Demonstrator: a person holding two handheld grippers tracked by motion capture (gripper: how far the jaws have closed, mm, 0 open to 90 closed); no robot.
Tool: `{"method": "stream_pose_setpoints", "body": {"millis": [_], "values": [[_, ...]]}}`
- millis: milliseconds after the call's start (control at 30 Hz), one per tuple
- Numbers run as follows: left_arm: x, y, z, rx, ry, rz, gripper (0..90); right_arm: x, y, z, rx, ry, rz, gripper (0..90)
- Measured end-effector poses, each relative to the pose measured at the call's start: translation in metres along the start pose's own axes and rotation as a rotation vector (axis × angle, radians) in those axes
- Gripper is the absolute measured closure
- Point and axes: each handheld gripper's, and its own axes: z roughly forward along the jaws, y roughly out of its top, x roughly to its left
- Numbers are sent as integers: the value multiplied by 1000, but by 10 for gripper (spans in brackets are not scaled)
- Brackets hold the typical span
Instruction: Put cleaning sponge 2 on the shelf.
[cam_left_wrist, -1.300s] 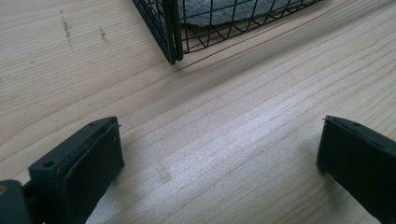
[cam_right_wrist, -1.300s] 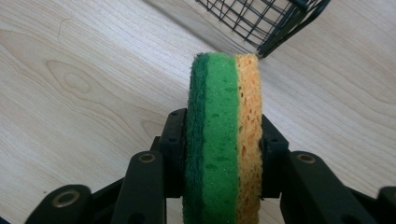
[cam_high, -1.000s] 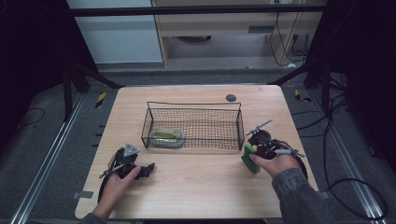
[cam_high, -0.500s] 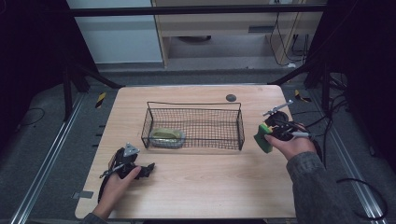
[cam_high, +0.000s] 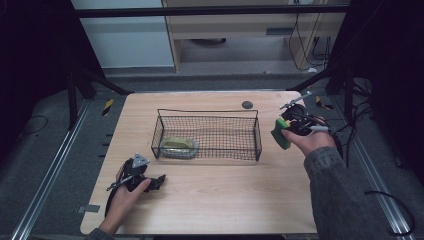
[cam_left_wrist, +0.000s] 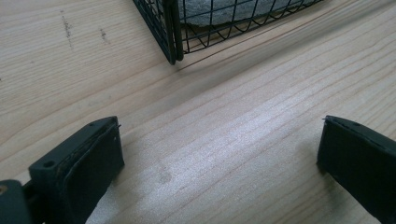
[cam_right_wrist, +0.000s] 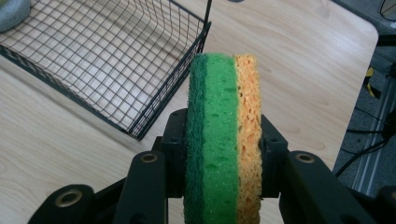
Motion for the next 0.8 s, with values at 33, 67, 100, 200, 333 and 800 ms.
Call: {"method": "stream_pose_setpoints", "body": {"millis": [33, 67, 100, 200, 333, 800], "values": [[0, 0, 0, 1, -1, -2, 0, 0, 2, -1, -4, -1, 0, 639], [0, 0, 0, 1, -1, -2, 0, 0, 5, -2, -10, -4, -5, 639], [0, 0, 0, -2, -1, -6, 0, 0, 9, -3, -16, -8, -12, 639], [0, 0, 0, -3, 0, -6, 0, 0, 14, -5, -23, -13, -18, 639], [0, 0, 0, -2, 0, -4, 0, 5, 21, -1, 1, -28, -50, 640], [0, 0, 0, -2, 0, -4, 0, 4, 47, -7, -69, -35, -54, 639]]}}
